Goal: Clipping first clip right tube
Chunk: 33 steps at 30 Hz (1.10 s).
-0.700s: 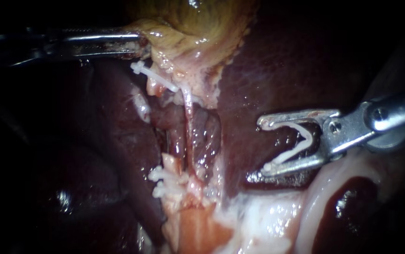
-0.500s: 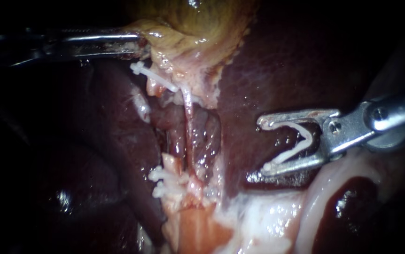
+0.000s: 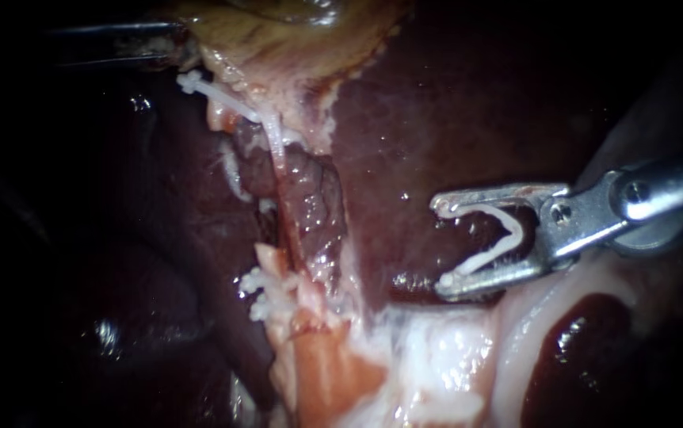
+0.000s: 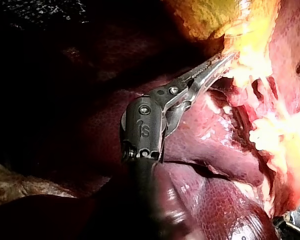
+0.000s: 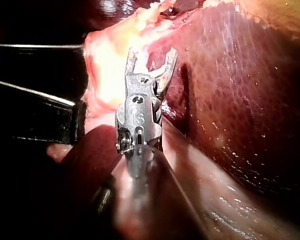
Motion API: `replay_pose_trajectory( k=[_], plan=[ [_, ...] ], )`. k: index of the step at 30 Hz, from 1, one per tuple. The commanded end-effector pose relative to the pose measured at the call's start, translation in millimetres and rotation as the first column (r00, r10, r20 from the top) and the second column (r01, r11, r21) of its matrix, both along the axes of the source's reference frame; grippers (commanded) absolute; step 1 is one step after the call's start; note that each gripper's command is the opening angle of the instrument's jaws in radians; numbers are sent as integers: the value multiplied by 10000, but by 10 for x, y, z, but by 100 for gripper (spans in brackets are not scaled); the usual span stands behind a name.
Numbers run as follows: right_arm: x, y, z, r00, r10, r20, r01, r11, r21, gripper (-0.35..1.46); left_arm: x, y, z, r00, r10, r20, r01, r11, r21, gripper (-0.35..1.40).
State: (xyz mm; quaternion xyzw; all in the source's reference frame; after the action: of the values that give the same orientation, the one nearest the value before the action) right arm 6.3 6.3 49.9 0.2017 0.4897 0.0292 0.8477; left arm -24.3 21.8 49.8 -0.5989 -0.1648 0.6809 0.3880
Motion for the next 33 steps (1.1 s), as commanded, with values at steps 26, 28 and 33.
replay_pose_trajectory(
  k=[26,28,33],
  plan=[
    [106,-20,36,9956,813,-464,-706,9777,1977,50,-2,-4,-6,10000,-77,-36,77,10000,-22,-35],
    [117,-24,44,9956,809,-470,-699,9772,2006,50,-3,-4,-6,10000,-81,-38,81,10000,-22,-35],
    [148,-34,62,9931,719,-922,-473,9682,2457,50,-4,-4,-6,10000,-66,-24,65,10000,-21,-35]
  ],
)
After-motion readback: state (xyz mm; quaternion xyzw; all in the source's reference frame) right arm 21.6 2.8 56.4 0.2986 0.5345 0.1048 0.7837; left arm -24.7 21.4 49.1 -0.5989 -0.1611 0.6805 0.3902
